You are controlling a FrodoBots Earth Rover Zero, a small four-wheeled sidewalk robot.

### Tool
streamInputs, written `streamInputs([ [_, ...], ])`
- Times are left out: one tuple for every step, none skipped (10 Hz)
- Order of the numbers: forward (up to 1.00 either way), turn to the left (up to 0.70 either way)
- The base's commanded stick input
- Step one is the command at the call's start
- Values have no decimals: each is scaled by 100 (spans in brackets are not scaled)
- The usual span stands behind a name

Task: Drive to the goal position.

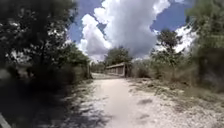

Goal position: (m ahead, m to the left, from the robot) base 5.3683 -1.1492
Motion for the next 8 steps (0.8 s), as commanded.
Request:
streamInputs([
  [50,0],
  [50,0],
  [50,0],
  [50,0],
  [50,0],
  [50,0],
  [50,0],
  [50,0],
])
